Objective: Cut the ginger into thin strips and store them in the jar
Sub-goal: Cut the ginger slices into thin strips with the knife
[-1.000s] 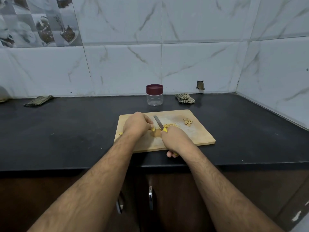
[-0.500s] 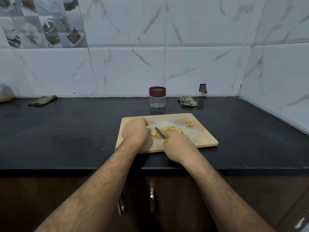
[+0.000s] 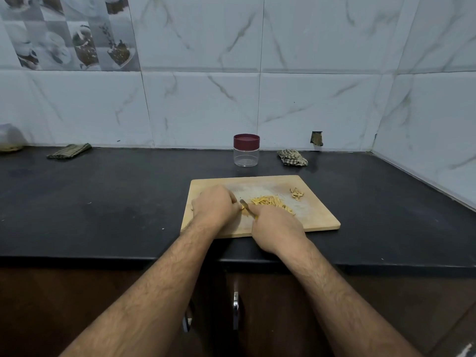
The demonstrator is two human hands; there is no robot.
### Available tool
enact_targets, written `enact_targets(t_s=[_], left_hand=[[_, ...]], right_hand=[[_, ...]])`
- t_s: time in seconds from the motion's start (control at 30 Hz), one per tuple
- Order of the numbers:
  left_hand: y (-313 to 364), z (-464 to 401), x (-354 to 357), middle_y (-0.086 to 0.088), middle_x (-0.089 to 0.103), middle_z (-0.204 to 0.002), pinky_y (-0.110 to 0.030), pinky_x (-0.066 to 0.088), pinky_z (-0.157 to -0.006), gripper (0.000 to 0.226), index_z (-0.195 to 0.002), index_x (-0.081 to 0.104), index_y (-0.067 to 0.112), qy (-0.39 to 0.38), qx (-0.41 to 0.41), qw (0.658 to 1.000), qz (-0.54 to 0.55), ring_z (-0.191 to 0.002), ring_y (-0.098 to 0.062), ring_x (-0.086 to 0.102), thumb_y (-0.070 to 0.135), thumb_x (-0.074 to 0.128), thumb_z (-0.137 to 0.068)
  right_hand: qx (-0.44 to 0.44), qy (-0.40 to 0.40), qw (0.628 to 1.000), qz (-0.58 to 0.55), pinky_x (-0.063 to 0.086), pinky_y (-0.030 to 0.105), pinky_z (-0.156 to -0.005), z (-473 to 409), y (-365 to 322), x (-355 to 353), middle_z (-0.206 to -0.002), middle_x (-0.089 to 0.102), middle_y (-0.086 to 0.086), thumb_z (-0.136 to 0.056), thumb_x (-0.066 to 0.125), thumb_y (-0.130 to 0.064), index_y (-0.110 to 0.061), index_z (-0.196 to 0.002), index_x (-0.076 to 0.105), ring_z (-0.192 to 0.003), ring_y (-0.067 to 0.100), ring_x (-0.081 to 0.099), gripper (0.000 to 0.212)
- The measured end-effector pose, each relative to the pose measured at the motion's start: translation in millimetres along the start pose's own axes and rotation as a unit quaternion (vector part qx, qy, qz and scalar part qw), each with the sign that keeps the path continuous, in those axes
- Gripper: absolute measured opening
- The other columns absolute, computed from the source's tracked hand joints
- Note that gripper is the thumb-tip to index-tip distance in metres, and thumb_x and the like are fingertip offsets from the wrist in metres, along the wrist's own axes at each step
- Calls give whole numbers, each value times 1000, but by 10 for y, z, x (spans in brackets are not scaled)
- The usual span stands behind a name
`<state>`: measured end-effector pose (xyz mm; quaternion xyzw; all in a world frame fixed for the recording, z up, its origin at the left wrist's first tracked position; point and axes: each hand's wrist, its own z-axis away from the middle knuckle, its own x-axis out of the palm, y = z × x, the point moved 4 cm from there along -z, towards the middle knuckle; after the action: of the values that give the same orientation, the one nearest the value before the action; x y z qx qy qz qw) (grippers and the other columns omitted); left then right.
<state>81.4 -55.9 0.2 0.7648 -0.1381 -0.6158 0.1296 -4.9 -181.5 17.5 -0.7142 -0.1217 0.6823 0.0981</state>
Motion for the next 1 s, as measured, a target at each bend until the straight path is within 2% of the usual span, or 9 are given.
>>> enact_targets(t_s=[0.27, 0.4, 0.5, 0.63, 0.8, 1.0], left_hand=[[-43, 6, 61, 12, 71, -104, -38, 50, -90, 19, -98, 76, 38, -9, 29, 1000, -4, -106, -19, 60, 45, 61, -90], [-42, 37, 73, 11, 71, -107, -37, 44, -92, 24, -107, 73, 43, 6, 48, 998, -28, -109, -19, 58, 43, 54, -93], [-16, 52, 76, 8, 71, -106, -37, 39, -90, 29, -107, 73, 44, 13, 55, 997, -45, -105, -21, 58, 38, 49, -93], [-26, 69, 114, 5, 70, -105, -38, 41, -88, 33, -108, 73, 43, 27, 61, 996, -62, -103, -24, 58, 38, 44, -92], [-27, 104, 104, 6, 68, -107, -40, 37, -89, 28, -112, 70, 41, 65, 72, 994, -48, -107, -22, 57, 42, 49, -93], [-33, 126, 101, 9, 72, -105, -39, 34, -89, 28, -107, 74, 41, 54, 61, 996, -22, -104, -21, 58, 38, 50, -92]], right_hand=[[4, -3, 1000, -7, 46, 35, -87, -19, 1, 2, -132, 60, 2, -97, 39, -12, -34, -146, 41, -118, 25, 56, 54], [3, -6, 1000, 6, 45, 35, -87, -30, -18, -14, -136, 57, 2, -97, 39, -13, -36, -148, 39, -121, 24, 54, 56], [4, -9, 1000, 14, 45, 35, -87, -38, -19, -7, -135, 58, 1, -98, 40, -13, -37, -146, 41, -119, 24, 55, 54], [-1, -11, 1000, 29, 46, 35, -84, -48, -39, 18, -132, 60, 2, -97, 40, -12, -36, -144, 43, -116, 24, 57, 53], [-8, -1, 1000, 27, 45, 35, -81, -38, -45, 32, -126, 62, 2, -96, 39, -9, -36, -141, 46, -113, 24, 58, 53], [-10, 2, 1000, 28, 43, 35, -80, 7, -79, 69, -124, 63, 5, -94, 38, -6, -34, -146, 40, -113, 26, 58, 59]])
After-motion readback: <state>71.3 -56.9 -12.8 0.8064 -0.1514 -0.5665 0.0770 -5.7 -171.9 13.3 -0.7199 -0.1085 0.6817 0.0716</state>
